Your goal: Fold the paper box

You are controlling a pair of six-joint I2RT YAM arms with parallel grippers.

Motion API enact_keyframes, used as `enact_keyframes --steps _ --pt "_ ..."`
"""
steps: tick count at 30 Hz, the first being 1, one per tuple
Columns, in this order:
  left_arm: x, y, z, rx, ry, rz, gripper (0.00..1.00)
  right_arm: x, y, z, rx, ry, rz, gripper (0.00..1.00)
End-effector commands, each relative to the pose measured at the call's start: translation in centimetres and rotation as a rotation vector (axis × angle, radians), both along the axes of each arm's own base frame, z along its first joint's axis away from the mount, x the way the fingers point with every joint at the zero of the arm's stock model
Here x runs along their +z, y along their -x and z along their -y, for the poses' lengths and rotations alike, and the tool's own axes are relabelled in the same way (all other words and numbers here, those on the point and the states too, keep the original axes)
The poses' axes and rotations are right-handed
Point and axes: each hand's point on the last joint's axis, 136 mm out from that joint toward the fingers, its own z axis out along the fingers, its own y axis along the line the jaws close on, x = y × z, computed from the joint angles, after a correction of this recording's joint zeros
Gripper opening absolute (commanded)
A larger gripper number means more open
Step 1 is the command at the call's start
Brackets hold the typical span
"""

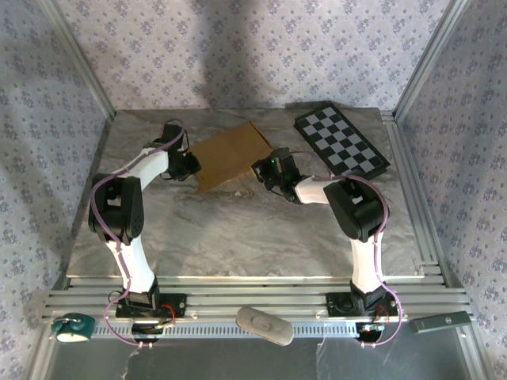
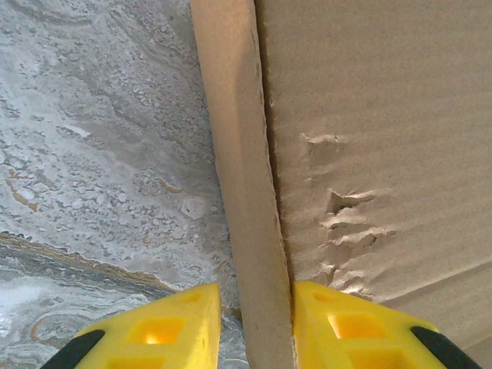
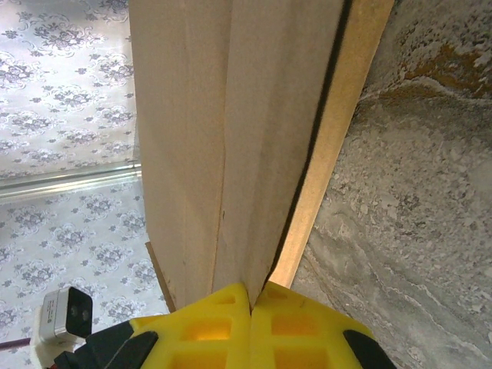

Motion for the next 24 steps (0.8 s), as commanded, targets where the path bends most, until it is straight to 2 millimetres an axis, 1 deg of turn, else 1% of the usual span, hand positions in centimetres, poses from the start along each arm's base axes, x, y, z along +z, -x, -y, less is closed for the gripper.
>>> enact_keyframes --steps 1,4,6,9,11,12,13,14,15,17,20,21,24 --pt "-2.9 2.4 -0.1 0.009 -0.020 -0.138 0.28 -0.9 -0.2 0.3 -0.010 0.017 -0.032 0.05" --pt "-3.2 3.1 -0.5 0.030 -0.057 -0.187 0.24 -0.9 -0.2 0.3 -0.009 0.016 -0.031 0.05" --pt "-3.3 3.4 -0.8 0.053 -0.071 -0.200 0.19 -0.8 -0.2 0.3 -0.009 0.016 -0.030 0.04" --pt "-3.2 3.4 -0.8 0.067 -0.067 -0.201 0.14 -0.7 -0.3 0.2 -0.012 0.012 -0.028 0.04" --pt "-3.2 3.3 -0.6 0.066 -0.068 -0.207 0.08 -0.6 -0.3 0.2 -0.012 0.011 -0.026 0.04" --pt "-3.1 3.2 -0.6 0.064 -0.071 -0.207 0.02 -0.6 -0.3 0.2 -0.013 0.012 -0.026 0.04" --pt "-3.0 3.0 -0.4 0.060 -0.071 -0.202 0.00 -0.5 -0.3 0.2 -0.013 0.014 -0.022 0.04" --pt "-3.1 3.5 -0.4 0.054 -0.077 -0.225 0.00 -0.5 -0.3 0.2 -0.011 0.018 -0.020 0.04" --pt "-2.9 3.4 -0.3 0.051 -0.073 -0.223 0.00 -0.2 -0.3 0.3 -0.008 0.022 -0.014 0.05" --pt "-2.2 3.4 -0.2 0.059 -0.062 -0.219 0.00 0.1 -0.3 0.4 0.008 0.045 -0.003 0.12" --pt "-0.3 2.9 0.8 0.067 0.017 -0.206 0.00 1.4 -0.3 1.3 0.031 0.102 0.034 0.32" --pt "0.5 2.7 1.3 0.070 0.057 -0.207 0.00 2.3 -0.3 1.7 0.041 0.130 0.060 0.38" --pt "2.7 2.6 2.5 0.053 0.153 -0.221 0.00 5.5 -0.3 3.4 0.064 0.216 0.121 0.52"
